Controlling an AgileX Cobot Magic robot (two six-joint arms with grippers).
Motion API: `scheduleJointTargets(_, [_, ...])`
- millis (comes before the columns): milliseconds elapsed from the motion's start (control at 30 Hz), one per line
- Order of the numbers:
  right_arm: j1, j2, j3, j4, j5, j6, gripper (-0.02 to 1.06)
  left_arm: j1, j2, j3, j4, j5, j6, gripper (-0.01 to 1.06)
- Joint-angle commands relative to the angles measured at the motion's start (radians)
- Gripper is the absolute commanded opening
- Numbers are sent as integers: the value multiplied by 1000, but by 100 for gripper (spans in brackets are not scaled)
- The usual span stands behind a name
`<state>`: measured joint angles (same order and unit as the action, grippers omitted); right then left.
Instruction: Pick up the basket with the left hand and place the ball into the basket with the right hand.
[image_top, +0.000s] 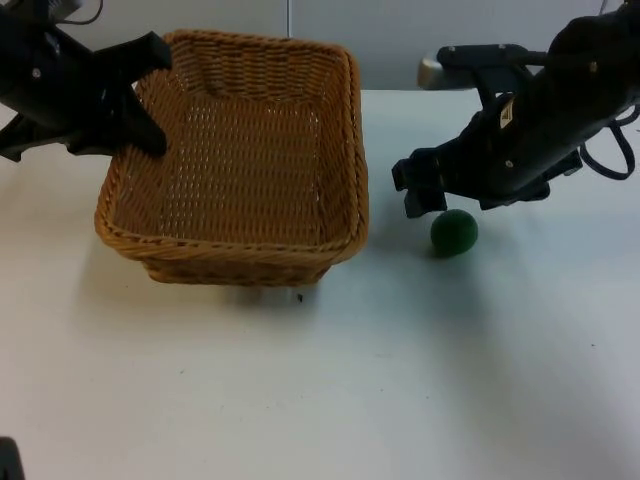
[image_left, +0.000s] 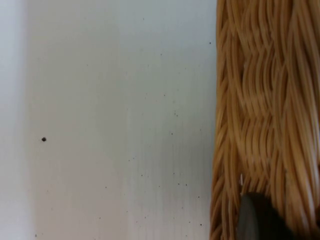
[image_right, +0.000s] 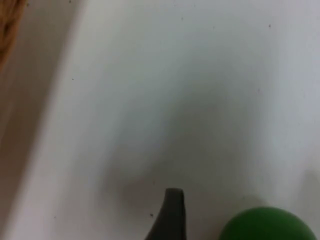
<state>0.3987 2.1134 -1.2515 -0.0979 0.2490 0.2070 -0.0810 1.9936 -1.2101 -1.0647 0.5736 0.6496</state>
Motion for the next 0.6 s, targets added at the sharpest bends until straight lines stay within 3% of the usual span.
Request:
scheduleJointTargets(0, [4,7,-9,-3,6,4,74,-1,-19,-1,-21,4,-4,0])
scheduleJointTargets(567, [4,18,-9,-1,63,8,74,-1,-19,-1,-21,4,-4,0])
